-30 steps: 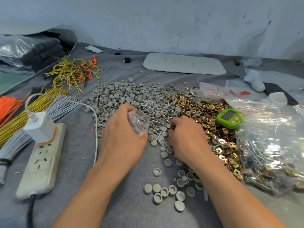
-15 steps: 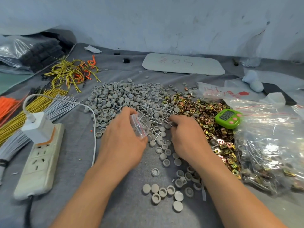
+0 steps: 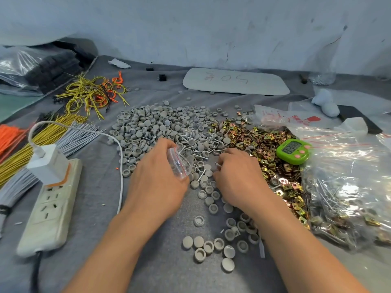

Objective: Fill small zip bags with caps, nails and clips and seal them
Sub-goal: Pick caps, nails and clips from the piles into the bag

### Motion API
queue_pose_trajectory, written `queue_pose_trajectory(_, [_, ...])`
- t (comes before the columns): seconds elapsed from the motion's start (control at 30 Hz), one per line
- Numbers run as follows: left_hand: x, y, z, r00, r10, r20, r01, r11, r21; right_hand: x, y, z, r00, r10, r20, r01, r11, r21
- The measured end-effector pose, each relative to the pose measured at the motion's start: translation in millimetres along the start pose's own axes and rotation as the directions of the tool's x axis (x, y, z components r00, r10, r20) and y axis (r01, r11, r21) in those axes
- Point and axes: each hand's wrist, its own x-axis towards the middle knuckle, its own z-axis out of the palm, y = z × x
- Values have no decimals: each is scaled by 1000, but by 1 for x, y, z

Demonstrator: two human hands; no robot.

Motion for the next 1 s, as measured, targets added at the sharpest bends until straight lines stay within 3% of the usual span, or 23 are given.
queue_pose_trajectory(0.1, [0, -1, -2, 1000, -9, 0, 9, 1000, -2, -5, -2, -5, 993, 42, -114, -34, 997, 70])
queue_pose_trajectory(0.23, [-1, 2, 0, 1000, -10, 28, 10, 1000, -6, -10, -2, -13, 951, 234, -203, -203, 966, 161])
queue_pose_trajectory(0.3, [-1, 3, 2, 999, -8, 42, 8, 1000, -8, -11, -2, -15, 952, 264, -155, -232, 952, 199])
queue_pose_trajectory(0.47, [-1, 1, 0, 999, -16, 38, 17, 1000, -18, -13, -9, -19, 987, 154, 51, -162, 951, 264])
queue_pose_trajectory(0.7, [-2, 1, -2, 999, 0, 41, 0, 1000, -14, -13, 10, -29, 977, 159, 144, -178, 975, 130])
queue_pose_trajectory(0.87, [0, 1, -3, 999, 5, 35, -5, 1000, -3, -20, 16, -30, 978, 202, 58, -201, 979, -24])
queue_pose_trajectory(1.0, [-1, 2, -1, 999, 2, 43, -1, 1000, -8, -21, 12, -30, 963, 264, 55, -261, 964, -53])
